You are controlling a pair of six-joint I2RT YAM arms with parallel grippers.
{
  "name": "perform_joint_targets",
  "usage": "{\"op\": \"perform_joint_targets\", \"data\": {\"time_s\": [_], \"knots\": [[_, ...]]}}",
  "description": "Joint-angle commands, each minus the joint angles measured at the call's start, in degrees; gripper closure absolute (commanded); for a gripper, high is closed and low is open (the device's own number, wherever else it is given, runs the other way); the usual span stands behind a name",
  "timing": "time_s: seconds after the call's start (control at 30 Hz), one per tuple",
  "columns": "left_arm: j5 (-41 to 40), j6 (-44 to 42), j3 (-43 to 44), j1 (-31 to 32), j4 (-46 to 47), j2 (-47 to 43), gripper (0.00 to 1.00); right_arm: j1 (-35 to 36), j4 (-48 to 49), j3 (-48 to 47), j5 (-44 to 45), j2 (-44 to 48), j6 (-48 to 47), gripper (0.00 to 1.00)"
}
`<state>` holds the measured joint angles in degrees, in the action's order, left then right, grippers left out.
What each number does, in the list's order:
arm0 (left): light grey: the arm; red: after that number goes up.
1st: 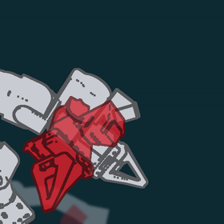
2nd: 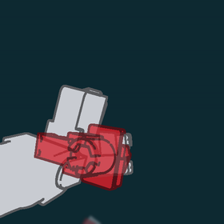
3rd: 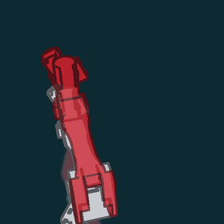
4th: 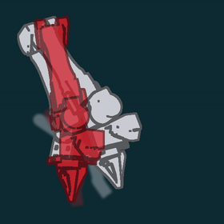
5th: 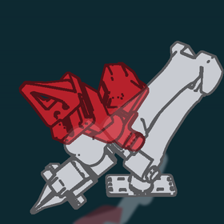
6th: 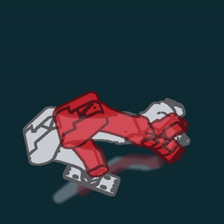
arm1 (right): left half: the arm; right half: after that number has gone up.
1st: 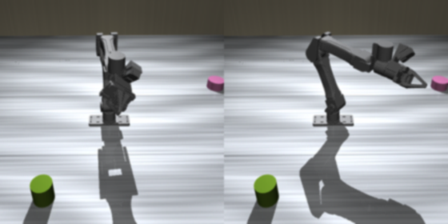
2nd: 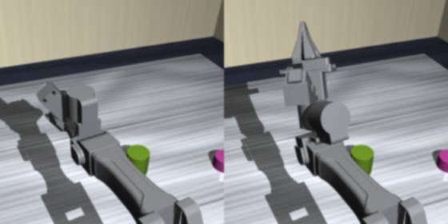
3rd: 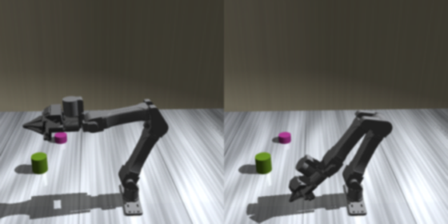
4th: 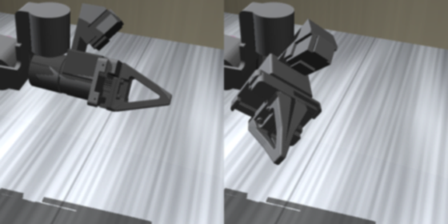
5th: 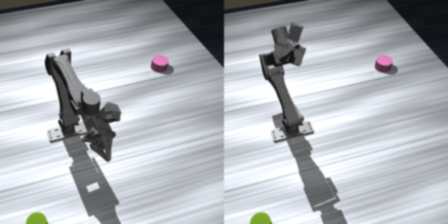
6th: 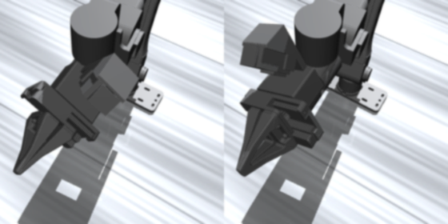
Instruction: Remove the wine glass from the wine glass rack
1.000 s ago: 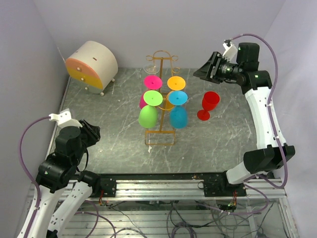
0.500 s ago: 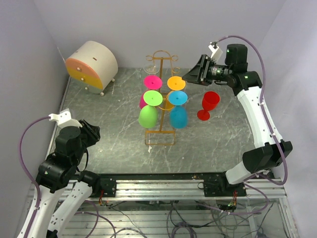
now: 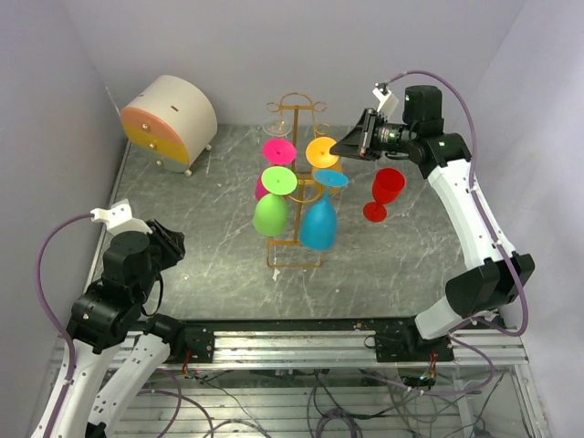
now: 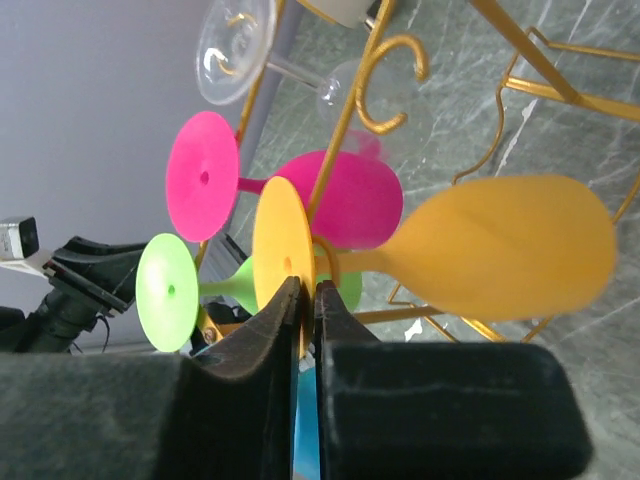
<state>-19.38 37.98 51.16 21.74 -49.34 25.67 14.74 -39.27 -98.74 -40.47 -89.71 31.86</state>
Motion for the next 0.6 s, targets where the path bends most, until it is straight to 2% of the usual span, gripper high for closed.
{"op": "perform_joint_targets", "data": {"time_s": [0.0, 0.57], "knots": [[-1.52, 0.52, -0.04, 0.32, 0.23, 0.1, 0.57, 0.29, 1.03, -0.27, 2.13, 1.0, -0.42, 0.98], [-1.38, 0.52, -0.04, 0.3, 0.2, 0.12, 0.57, 0.12, 7.38, 2.66, 6.09, 4.37, 6.03, 1.0]]}}
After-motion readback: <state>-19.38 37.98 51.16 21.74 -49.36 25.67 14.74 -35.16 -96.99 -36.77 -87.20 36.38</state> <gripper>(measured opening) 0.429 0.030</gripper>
